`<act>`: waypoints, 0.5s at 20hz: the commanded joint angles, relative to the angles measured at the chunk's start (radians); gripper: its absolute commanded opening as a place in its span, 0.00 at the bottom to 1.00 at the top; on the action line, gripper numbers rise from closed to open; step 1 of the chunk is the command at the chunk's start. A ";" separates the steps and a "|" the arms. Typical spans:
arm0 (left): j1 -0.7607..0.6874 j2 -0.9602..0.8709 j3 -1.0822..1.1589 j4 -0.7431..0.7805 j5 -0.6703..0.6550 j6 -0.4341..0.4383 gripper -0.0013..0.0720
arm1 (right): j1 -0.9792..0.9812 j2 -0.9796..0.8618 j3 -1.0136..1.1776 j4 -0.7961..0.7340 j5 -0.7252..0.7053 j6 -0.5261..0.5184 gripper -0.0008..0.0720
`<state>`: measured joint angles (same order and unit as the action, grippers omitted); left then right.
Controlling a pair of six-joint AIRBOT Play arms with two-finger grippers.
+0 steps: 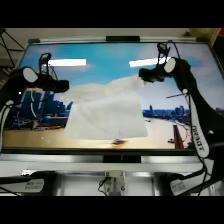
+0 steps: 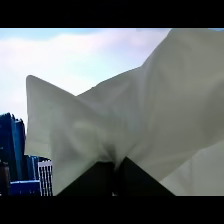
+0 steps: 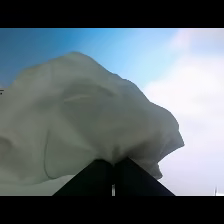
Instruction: Fold the shirts.
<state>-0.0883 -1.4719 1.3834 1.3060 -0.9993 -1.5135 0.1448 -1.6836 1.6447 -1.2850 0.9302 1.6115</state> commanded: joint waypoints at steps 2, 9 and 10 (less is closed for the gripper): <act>0.011 -0.009 0.014 -0.004 -0.082 0.002 0.07 | 0.003 0.029 0.000 0.019 0.064 0.007 0.67; 0.018 -0.009 0.014 -0.003 -0.103 0.003 0.07 | -0.006 0.171 -0.162 0.055 0.589 -0.043 0.94; 0.018 -0.009 0.014 -0.003 -0.101 0.003 0.07 | 0.022 0.243 -0.308 0.084 0.527 -0.005 0.94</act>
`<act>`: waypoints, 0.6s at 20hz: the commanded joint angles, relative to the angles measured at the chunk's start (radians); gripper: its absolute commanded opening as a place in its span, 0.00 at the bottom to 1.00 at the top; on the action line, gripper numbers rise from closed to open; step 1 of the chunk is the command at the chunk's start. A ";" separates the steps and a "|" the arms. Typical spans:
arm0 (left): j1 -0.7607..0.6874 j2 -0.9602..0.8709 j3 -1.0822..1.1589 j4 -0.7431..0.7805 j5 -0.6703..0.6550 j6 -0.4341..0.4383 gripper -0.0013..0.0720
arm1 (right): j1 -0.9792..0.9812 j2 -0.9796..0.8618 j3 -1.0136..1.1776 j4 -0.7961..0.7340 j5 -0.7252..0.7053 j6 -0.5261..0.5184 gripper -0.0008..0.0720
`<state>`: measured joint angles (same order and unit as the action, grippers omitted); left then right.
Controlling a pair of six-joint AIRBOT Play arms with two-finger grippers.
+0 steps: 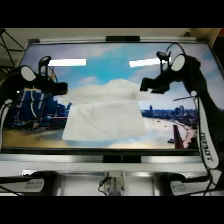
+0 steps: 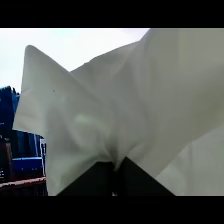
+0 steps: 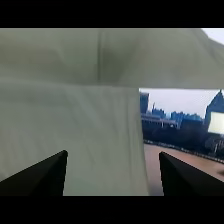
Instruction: Fold the shirts.
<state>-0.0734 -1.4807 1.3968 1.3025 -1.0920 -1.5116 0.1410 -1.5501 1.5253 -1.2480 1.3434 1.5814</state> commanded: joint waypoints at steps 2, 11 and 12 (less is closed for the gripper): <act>0.003 0.000 0.001 0.000 -0.009 0.001 0.07 | 0.105 0.238 -0.496 0.170 -0.077 0.111 0.94; 0.003 0.000 0.001 0.000 -0.009 0.046 0.07 | 0.476 0.276 -0.827 0.395 -0.595 0.367 0.94; 0.003 0.000 0.001 0.000 -0.009 0.046 0.07 | 0.487 0.266 -0.827 0.405 -0.618 0.372 0.94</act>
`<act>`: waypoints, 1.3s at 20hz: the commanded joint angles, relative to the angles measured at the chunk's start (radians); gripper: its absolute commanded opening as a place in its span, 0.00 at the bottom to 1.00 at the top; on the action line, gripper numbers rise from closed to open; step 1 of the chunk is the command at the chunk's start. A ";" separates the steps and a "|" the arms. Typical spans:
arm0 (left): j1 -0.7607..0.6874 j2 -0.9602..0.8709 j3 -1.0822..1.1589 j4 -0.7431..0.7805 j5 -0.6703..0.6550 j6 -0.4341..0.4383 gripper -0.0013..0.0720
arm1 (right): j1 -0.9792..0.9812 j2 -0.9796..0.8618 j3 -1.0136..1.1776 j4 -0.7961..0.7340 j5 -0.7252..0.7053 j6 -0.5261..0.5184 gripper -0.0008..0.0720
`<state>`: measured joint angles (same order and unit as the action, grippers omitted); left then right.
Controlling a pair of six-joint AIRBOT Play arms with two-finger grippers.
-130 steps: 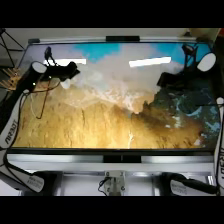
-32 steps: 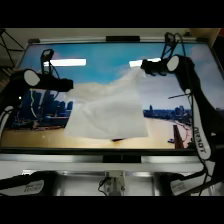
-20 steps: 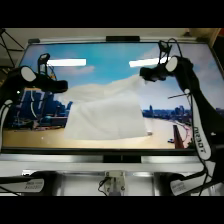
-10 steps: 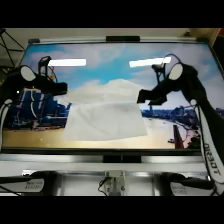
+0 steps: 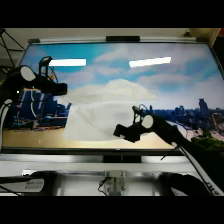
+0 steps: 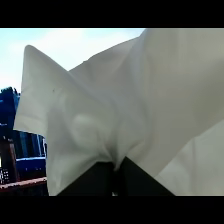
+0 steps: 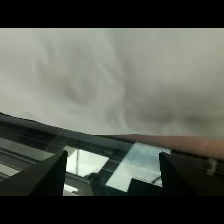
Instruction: Fold the shirts.
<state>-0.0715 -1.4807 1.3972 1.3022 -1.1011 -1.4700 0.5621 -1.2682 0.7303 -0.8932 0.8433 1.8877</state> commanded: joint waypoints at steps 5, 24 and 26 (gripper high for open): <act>0.001 0.000 0.001 0.000 0.000 0.005 0.07 | 0.117 -0.075 -0.032 0.085 -0.289 0.127 0.94; 0.091 0.350 0.582 0.000 0.032 0.018 0.06 | -0.291 0.578 0.472 -0.555 -0.005 -0.181 0.09; 0.089 0.462 0.676 0.000 0.083 0.007 0.06 | -0.365 0.701 0.582 -0.575 0.007 -0.181 0.09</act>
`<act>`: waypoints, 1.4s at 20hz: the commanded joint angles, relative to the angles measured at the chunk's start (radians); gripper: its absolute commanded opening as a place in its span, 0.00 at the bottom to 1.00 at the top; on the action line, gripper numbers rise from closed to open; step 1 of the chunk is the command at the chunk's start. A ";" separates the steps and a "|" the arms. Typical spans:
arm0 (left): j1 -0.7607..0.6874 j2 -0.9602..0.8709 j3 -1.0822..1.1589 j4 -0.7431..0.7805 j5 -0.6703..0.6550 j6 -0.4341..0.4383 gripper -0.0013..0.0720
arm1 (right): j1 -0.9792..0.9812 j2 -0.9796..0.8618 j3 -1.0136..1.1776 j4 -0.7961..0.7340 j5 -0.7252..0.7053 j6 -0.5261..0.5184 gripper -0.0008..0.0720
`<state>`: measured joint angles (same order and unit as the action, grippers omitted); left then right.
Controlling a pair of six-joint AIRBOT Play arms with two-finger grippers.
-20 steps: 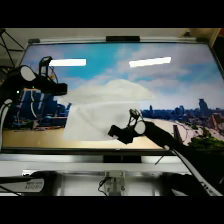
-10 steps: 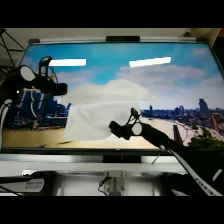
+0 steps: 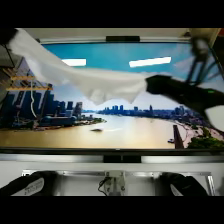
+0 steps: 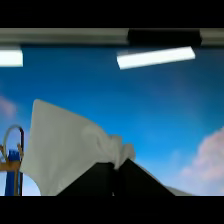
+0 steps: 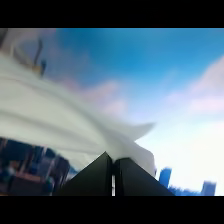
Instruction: Fold the shirts.
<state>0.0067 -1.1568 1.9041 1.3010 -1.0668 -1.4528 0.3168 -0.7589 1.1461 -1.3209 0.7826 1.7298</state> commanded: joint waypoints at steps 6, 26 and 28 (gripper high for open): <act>0.012 0.403 0.056 0.039 0.010 -0.070 0.06 | -0.216 0.325 0.214 -0.192 0.439 0.028 0.09; 0.009 -0.476 -0.421 -0.245 0.253 -0.017 0.07 | -0.216 -0.750 -0.090 0.201 -0.422 0.211 0.09; 0.009 -0.524 -0.422 -0.325 0.208 -0.018 0.07 | -0.215 -0.785 -0.090 0.204 -0.421 0.210 0.09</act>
<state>0.0174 -1.5852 1.4864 1.1069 -0.8356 -1.4681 0.1001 -1.4635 1.0584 -1.2064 0.5076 1.9255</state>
